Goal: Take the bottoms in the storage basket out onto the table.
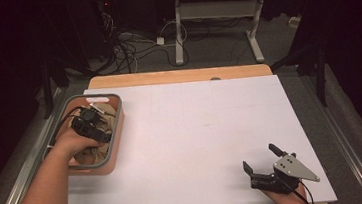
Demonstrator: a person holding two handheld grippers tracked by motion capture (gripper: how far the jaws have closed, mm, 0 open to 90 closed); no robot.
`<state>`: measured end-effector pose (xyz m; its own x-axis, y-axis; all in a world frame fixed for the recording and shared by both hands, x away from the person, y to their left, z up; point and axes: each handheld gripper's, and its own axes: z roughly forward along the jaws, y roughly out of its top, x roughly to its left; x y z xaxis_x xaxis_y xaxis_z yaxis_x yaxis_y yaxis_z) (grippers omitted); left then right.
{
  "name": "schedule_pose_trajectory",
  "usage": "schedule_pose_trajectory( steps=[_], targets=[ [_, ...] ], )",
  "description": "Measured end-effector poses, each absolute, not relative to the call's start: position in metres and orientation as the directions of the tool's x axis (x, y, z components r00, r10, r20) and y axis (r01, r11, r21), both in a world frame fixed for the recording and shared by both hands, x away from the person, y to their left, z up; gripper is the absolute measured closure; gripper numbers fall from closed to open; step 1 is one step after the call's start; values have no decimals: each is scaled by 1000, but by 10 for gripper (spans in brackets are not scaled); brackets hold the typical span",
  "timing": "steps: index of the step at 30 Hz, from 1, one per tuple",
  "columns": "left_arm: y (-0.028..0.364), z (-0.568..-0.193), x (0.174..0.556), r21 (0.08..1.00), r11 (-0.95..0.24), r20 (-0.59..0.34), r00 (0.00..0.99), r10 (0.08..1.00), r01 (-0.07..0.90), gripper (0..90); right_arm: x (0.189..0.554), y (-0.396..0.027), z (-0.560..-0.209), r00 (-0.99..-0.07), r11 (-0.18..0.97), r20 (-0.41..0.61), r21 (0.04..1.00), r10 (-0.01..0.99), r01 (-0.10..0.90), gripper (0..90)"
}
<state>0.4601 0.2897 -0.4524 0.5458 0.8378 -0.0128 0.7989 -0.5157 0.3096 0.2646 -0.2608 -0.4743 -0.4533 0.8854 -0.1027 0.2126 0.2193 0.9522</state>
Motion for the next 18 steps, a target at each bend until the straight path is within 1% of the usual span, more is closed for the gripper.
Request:
schedule_pose_trajectory(
  steps=[3, 9, 13, 17, 18],
  targets=[
    [286, -458, 462, 263, -528, 3, 547, 837, 807, 0, 264, -261, -474, -452, 222, -105, 951, 886, 214, 11],
    [287, -460, 464, 249, -516, -18, 537, 843, 819, 8, 264, -260, -474, -456, 223, -105, 951, 884, 214, 12],
    [288, -459, 463, 257, -513, -34, 538, 842, 819, 59, 264, -259, -474, -457, 223, -105, 951, 883, 212, 12],
    [289, -458, 460, 271, -512, -49, 543, 838, 815, 143, 265, -259, -474, -457, 224, -105, 951, 883, 214, 13],
    [289, -458, 459, 276, -514, -50, 547, 836, 812, 143, 265, -259, -474, -457, 224, -105, 951, 883, 214, 13]
  ],
)
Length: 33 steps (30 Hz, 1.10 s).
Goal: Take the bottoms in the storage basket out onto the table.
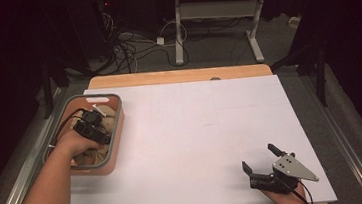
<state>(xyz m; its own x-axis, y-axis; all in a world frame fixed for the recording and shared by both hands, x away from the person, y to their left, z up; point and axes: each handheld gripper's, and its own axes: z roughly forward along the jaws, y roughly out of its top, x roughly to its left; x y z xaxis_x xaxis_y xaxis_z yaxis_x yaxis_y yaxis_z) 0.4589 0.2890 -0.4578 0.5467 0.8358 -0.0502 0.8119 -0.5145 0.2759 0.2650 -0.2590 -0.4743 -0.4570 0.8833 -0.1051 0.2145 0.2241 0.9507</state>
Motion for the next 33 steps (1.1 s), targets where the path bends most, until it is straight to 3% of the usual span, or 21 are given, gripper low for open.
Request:
schedule_pose_trajectory(
  steps=[16, 23, 33],
  targets=[
    [295, -454, 448, 363, -489, -76, 548, 833, 793, 516, 267, -256, -475, -460, 227, -107, 950, 882, 213, 19],
    [300, -451, 447, 380, -464, -88, 531, 843, 800, 590, 272, -253, -474, -462, 227, -107, 951, 880, 212, 19],
    [310, -438, 447, 377, -440, -88, 504, 859, 815, 617, 276, -253, -473, -468, 219, -101, 954, 878, 205, 20]
  ],
)
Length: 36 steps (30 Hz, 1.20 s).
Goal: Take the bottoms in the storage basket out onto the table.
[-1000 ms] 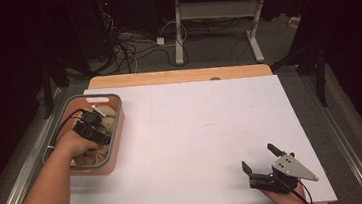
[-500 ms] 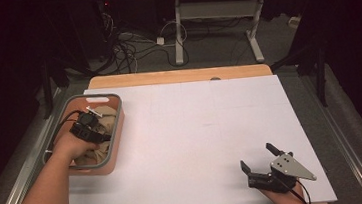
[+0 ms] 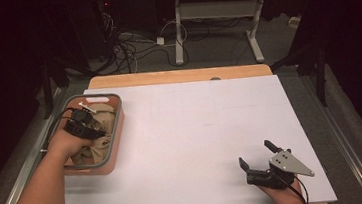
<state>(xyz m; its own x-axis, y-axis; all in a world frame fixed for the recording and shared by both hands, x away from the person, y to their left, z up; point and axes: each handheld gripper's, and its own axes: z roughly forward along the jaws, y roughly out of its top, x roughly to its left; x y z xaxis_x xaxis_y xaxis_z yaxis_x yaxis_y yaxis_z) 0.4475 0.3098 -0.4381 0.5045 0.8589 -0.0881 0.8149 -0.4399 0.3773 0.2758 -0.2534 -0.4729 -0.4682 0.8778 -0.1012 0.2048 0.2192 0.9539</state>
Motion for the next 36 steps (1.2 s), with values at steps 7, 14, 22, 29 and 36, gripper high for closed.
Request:
schedule_pose_trajectory(
  steps=[7, 14, 22, 29, 36],
  targets=[
    [313, -429, 446, 324, -488, -49, 529, 847, 810, 611, 276, -253, -473, -468, 219, -101, 954, 878, 205, 20],
    [312, -418, 447, 222, -534, -40, 555, 831, 816, 611, 274, -254, -472, -468, 218, -101, 954, 878, 204, 20],
    [312, -413, 451, 175, -515, -66, 532, 844, 839, 609, 274, -254, -473, -467, 221, -102, 953, 879, 206, 20],
    [308, -410, 453, 129, -528, -54, 537, 842, 840, 609, 273, -256, -472, -462, 218, -102, 954, 881, 207, 20],
    [305, -403, 456, 96, -533, -56, 539, 840, 841, 610, 271, -257, -472, -460, 217, -101, 954, 882, 206, 21]
  ],
)
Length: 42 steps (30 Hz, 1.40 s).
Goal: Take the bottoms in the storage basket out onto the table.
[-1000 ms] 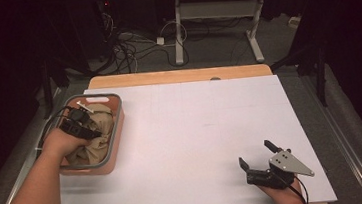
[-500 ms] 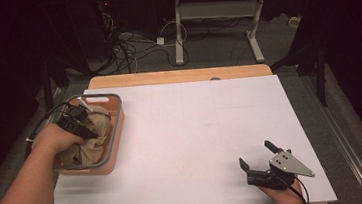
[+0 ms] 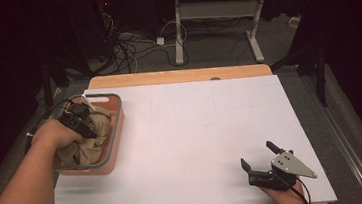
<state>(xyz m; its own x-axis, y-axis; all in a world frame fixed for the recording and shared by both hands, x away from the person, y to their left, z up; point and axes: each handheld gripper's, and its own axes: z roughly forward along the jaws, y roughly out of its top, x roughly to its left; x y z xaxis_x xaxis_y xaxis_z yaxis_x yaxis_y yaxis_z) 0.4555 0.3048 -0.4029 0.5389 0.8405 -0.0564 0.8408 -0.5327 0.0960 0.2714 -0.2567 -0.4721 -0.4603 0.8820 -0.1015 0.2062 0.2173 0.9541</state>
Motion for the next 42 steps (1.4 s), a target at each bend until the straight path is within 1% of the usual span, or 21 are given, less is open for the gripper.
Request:
schedule_pose_trajectory(
  steps=[14, 26, 35, 42],
  targets=[
    [301, -392, 459, 14, -527, -86, 526, 846, 850, 609, 271, -256, -473, -463, 218, -100, 953, 880, 208, 24],
    [293, -383, 461, -12, -535, -76, 533, 843, 845, 610, 271, -257, -472, -461, 218, -103, 955, 881, 203, 24],
    [293, -378, 464, -10, -535, -80, 533, 842, 845, 610, 271, -257, -472, -461, 218, -102, 954, 882, 206, 24],
    [289, -367, 467, -1, -540, -74, 538, 839, 842, 610, 271, -256, -473, -462, 220, -102, 953, 881, 208, 24]
  ],
)
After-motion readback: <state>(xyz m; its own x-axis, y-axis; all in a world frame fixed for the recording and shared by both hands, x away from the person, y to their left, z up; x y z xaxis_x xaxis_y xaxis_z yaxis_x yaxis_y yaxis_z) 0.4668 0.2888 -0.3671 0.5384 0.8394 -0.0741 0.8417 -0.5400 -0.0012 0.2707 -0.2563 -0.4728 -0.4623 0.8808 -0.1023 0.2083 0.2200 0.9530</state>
